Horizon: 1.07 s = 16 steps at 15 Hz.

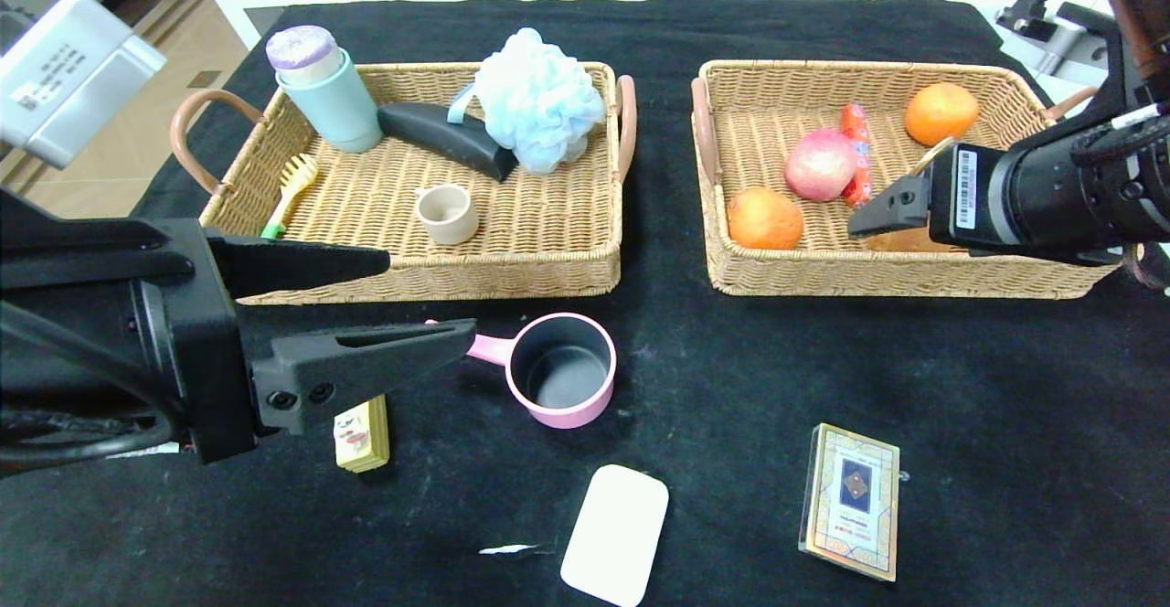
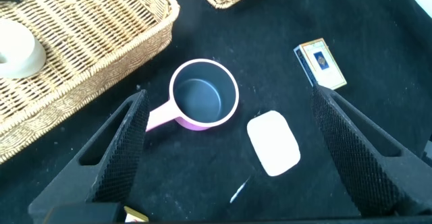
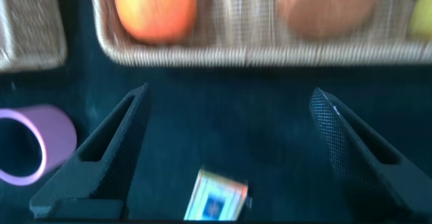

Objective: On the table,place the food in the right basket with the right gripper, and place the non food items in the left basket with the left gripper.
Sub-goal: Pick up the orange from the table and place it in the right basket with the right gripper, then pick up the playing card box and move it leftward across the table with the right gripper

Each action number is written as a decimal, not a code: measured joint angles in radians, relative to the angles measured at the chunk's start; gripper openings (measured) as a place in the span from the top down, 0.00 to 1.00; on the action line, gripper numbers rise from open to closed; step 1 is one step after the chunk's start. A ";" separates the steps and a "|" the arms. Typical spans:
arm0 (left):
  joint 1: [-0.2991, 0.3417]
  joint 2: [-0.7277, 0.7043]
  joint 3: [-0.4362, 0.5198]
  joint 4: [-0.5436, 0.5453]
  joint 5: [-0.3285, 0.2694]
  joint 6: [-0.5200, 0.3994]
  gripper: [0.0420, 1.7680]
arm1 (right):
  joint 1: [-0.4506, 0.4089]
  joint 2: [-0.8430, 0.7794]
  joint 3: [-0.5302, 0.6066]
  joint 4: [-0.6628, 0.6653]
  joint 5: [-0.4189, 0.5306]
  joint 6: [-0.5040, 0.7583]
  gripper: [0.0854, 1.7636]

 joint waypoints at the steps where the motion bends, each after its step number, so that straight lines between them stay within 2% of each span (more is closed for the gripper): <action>1: 0.000 0.000 0.000 0.000 0.000 0.000 0.03 | 0.008 -0.006 0.013 0.017 0.000 0.025 0.04; 11: -0.009 0.012 0.007 0.000 -0.002 0.000 0.03 | 0.069 -0.095 0.251 0.048 0.001 0.116 0.04; 16: -0.013 0.013 0.008 -0.001 -0.001 0.000 0.03 | 0.106 -0.096 0.311 0.048 0.022 0.208 0.04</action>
